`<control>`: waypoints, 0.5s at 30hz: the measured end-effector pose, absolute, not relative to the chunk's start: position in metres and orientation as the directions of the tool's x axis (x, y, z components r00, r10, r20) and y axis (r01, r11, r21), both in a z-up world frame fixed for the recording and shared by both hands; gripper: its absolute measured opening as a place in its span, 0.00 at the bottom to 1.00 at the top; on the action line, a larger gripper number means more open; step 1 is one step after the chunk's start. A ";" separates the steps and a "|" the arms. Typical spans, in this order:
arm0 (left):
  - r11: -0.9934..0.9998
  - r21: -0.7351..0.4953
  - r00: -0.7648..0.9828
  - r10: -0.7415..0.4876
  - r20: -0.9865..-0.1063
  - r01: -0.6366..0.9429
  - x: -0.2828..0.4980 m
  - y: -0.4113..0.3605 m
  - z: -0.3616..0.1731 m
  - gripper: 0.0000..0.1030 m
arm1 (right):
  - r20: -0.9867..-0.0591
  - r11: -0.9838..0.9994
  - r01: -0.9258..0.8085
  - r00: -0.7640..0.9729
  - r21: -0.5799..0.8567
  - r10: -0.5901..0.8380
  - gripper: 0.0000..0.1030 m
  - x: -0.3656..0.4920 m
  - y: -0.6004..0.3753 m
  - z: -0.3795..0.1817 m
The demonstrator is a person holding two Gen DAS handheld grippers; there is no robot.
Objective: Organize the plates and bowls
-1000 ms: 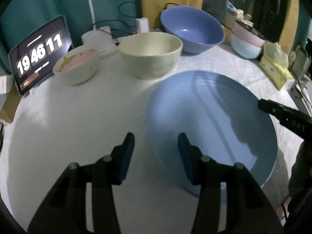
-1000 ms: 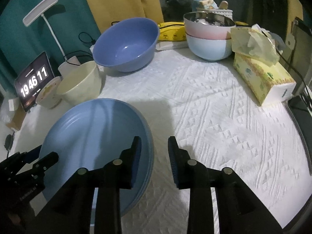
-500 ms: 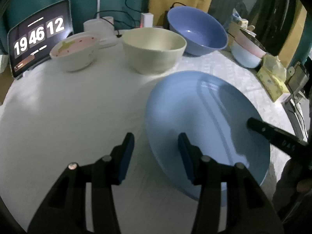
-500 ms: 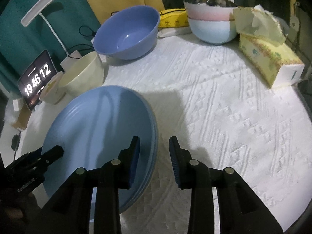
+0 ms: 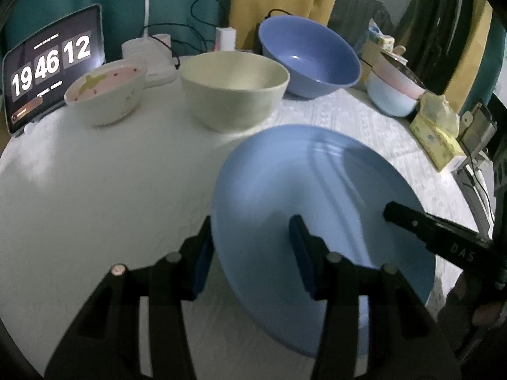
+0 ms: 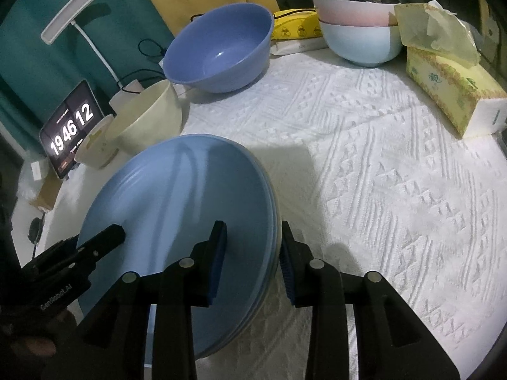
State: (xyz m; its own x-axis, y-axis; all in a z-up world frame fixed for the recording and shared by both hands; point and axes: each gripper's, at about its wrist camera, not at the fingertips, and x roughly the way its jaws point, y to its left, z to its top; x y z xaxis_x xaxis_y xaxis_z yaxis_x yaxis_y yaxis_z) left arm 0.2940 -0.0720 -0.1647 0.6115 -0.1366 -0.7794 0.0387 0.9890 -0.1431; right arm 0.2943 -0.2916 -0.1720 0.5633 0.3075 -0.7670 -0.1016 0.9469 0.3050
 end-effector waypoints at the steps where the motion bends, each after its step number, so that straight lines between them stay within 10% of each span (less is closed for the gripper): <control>1: 0.989 -0.142 0.611 -0.137 -0.780 0.041 0.294 -0.072 -0.164 0.45 | -0.767 0.948 -0.101 0.564 0.302 0.305 0.33 0.294 -0.291 -0.172; 15: 0.991 -0.132 0.620 -0.125 -0.775 0.035 0.278 -0.062 -0.158 0.44 | -0.767 0.957 -0.111 0.576 0.269 0.283 0.33 0.283 -0.280 -0.163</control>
State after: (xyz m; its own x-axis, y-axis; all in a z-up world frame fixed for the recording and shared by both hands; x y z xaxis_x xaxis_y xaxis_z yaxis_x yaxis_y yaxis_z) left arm 0.2785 -0.0618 -0.1584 0.6201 -0.1248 -0.7745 0.0345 0.9907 -0.1320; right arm 0.2830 -0.2800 -0.1628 0.5764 0.2825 -0.7668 -0.1112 0.9567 0.2689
